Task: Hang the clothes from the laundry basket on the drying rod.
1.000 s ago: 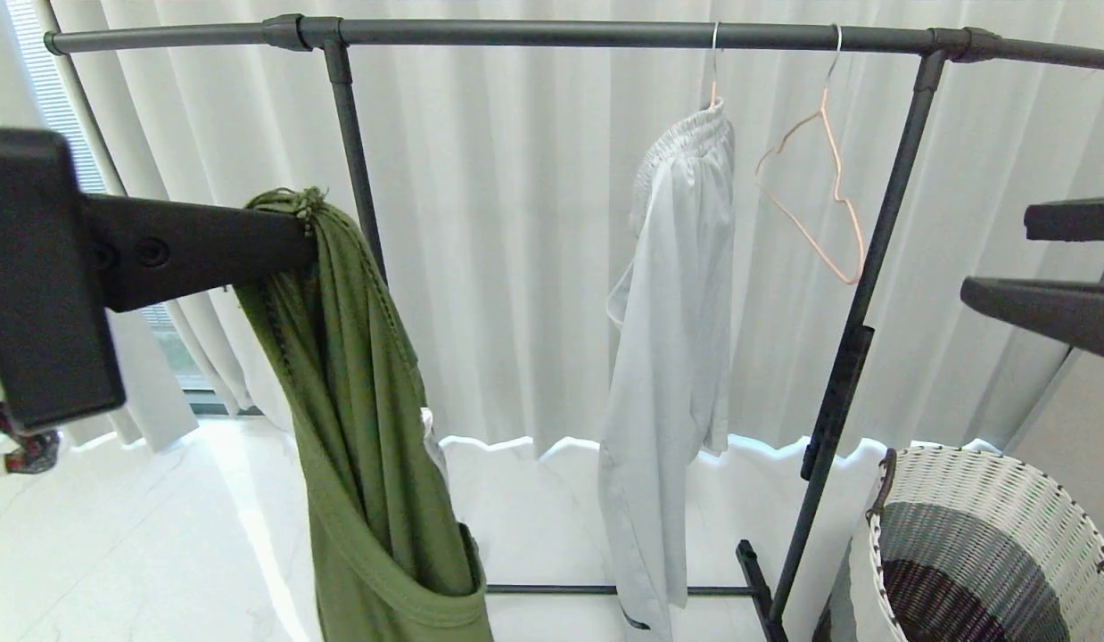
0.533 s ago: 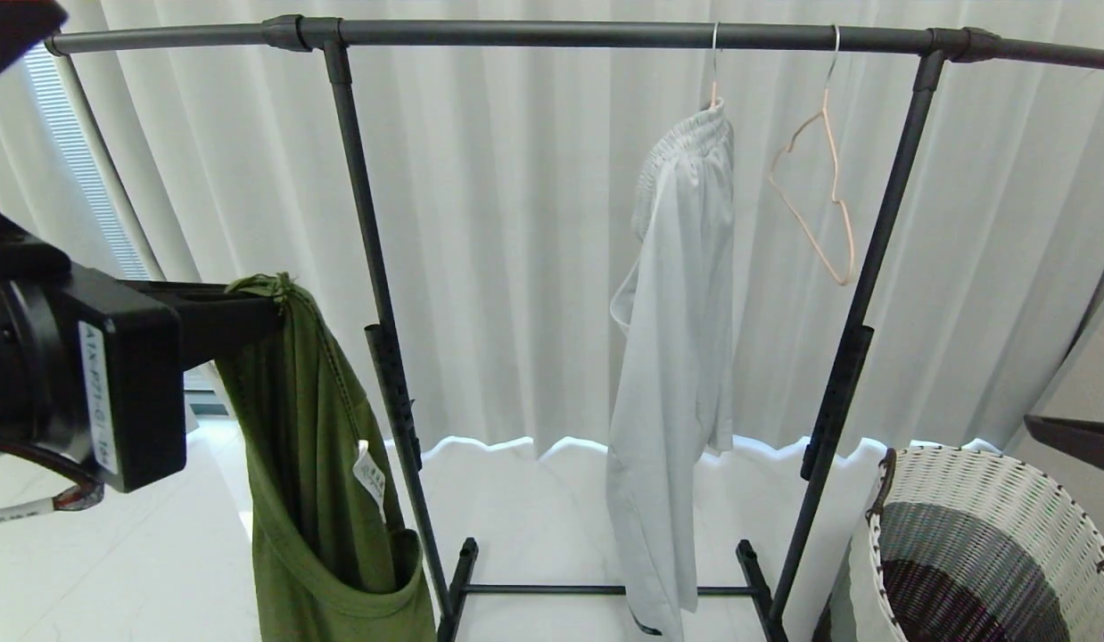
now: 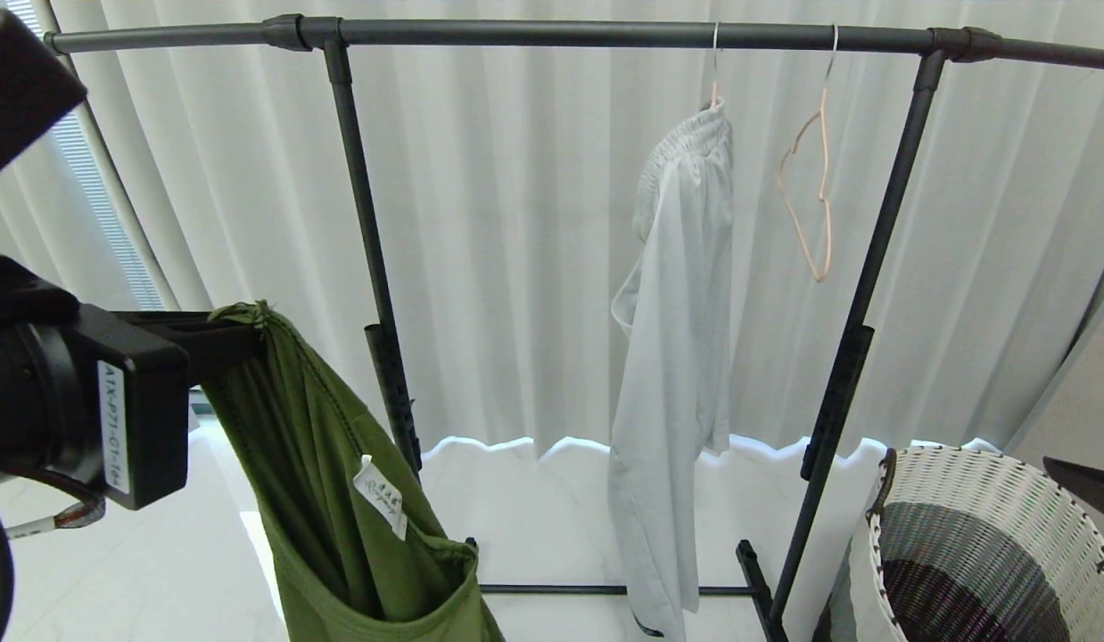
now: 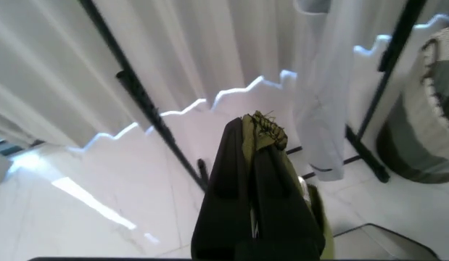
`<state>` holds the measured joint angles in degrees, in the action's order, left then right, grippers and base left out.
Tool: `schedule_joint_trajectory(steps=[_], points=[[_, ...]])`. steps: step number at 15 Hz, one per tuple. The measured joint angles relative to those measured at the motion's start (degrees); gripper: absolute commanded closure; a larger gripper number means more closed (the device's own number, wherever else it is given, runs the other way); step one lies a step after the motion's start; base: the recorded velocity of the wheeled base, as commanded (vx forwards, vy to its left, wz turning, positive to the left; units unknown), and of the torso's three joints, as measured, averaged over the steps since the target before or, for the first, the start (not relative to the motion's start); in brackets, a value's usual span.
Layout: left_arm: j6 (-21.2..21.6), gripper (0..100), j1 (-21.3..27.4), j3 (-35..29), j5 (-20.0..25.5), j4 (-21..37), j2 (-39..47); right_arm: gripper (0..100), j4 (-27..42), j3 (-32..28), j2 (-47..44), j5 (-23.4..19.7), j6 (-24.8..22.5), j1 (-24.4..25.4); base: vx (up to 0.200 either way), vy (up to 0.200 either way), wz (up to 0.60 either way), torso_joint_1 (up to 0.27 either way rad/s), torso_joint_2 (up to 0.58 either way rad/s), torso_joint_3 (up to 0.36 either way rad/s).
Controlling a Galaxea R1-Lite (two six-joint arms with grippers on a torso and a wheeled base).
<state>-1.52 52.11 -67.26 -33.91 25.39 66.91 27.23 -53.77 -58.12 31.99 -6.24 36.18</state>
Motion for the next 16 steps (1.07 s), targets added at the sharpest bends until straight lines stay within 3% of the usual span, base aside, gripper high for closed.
schedule_joint_trajectory(steps=[7,16], points=[[0.0,100,-0.1,2.9,-1.4,-0.2,-1.2,0,-4.1,0.2,0.1,-0.3,8.1,-3.0,0.0,0.0,0.0,0.087,-0.36,-0.273],[0.1,100,-0.1,3.2,-1.4,-0.2,-1.7,0,-4.1,0.4,0.0,-0.3,9.7,-3.1,0.0,0.0,0.0,0.167,-0.47,-0.309]])
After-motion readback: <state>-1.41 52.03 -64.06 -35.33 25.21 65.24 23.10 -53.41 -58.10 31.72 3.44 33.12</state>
